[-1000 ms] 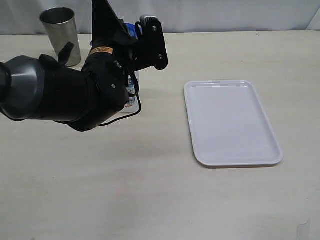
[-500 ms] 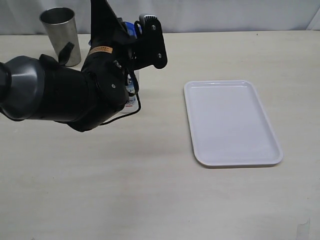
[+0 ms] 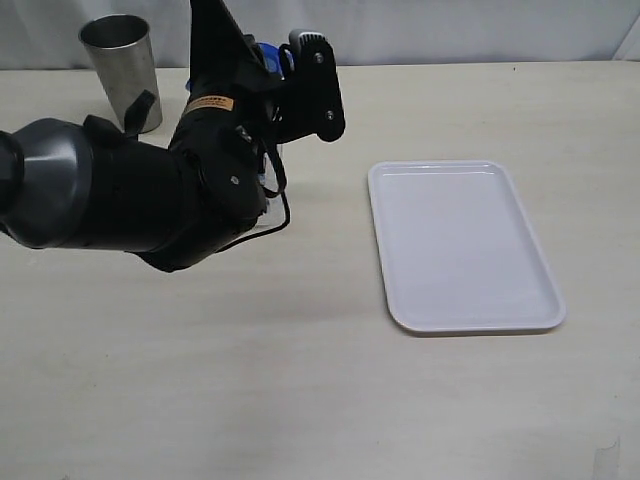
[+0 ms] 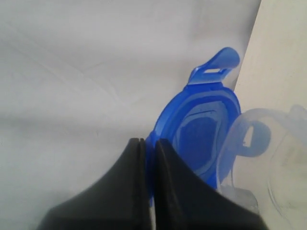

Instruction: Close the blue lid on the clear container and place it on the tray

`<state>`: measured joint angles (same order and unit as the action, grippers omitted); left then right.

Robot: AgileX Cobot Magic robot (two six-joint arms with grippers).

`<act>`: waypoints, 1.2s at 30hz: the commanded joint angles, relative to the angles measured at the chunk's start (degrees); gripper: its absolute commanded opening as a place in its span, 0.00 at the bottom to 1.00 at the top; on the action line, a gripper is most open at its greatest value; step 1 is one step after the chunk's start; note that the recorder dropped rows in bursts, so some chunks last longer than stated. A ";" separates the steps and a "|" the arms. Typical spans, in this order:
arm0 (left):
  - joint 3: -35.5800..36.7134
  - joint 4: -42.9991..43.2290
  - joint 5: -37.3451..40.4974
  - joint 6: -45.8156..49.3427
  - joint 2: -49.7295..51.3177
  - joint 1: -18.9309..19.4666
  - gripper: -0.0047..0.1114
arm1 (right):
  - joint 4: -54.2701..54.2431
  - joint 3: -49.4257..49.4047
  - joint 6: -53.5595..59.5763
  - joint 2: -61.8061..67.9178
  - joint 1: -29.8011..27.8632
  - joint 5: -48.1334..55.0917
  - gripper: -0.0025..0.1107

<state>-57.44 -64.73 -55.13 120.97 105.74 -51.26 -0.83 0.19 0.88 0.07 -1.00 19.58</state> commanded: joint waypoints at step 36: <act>0.12 -10.30 6.85 1.72 -0.59 -0.07 0.04 | -0.19 -0.19 -0.01 -0.07 -0.16 0.08 0.08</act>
<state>-57.44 -73.83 -49.17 120.97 105.74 -51.26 -0.83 0.19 0.88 0.07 -1.00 19.58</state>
